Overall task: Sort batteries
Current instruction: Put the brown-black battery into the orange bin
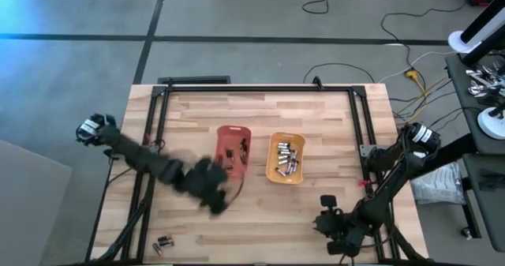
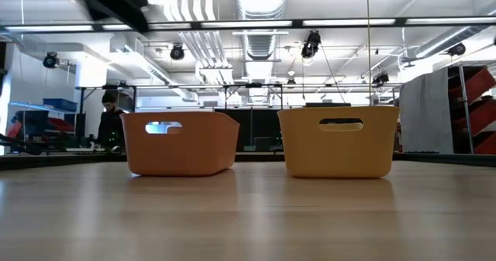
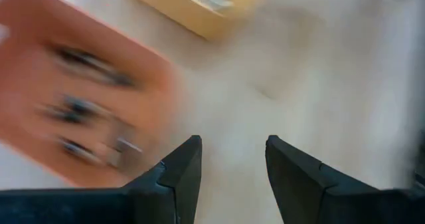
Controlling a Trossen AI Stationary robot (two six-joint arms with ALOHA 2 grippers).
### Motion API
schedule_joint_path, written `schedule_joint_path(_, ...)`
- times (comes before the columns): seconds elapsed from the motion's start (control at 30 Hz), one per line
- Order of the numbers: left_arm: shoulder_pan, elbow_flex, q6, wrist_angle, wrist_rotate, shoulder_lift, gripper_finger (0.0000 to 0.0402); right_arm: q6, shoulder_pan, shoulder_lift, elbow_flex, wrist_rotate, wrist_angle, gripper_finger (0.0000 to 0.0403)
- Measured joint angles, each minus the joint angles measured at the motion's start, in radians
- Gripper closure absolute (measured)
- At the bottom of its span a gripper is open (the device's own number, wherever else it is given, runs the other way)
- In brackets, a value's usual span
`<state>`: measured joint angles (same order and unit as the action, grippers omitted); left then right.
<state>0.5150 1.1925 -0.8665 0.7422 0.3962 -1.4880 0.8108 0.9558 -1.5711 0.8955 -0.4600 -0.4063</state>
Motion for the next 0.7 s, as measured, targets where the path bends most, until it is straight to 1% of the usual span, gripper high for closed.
schedule_joint_path(0.13, 0.265, 0.000, -0.191, -0.037, 0.006, -0.056, 0.0255, -0.018, 0.000, 0.000, 0.000, -0.084, 0.000, 0.0311)
schedule_joint_path(0.23, 0.416, 0.000, -0.321, -0.048, 0.003, -0.128, 0.0255, -0.038, 0.000, 0.000, 0.000, -0.138, 0.000, 0.0305)
schedule_joint_path(0.3, 0.484, 0.012, -0.409, -0.046, 0.001, -0.180, 0.0255, -0.045, 0.000, 0.000, 0.000, -0.169, 0.001, 0.0303)
schedule_joint_path(0.37, 0.526, 0.028, -0.483, -0.036, -0.014, -0.229, 0.0255, -0.046, -0.001, 0.000, 0.000, -0.197, 0.002, 0.0302)
schedule_joint_path(0.4, 0.538, 0.038, -0.523, -0.020, -0.039, -0.250, 0.0255, -0.045, -0.001, 0.000, 0.000, -0.207, 0.004, 0.0303)
schedule_joint_path(0.47, 0.550, 0.054, -0.596, 0.027, -0.115, -0.282, 0.0255, -0.041, -0.001, 0.000, 0.000, -0.222, 0.005, 0.0305)
schedule_joint_path(0.53, 0.559, 0.058, -0.633, 0.070, -0.179, -0.303, 0.0259, -0.039, -0.002, 0.000, 0.000, -0.222, 0.015, 0.0308)
schedule_joint_path(0.7, 0.586, 0.026, -0.679, 0.105, -0.220, -0.294, 0.0283, -0.034, -0.005, 0.000, 0.000, -0.222, 0.068, 0.0315)
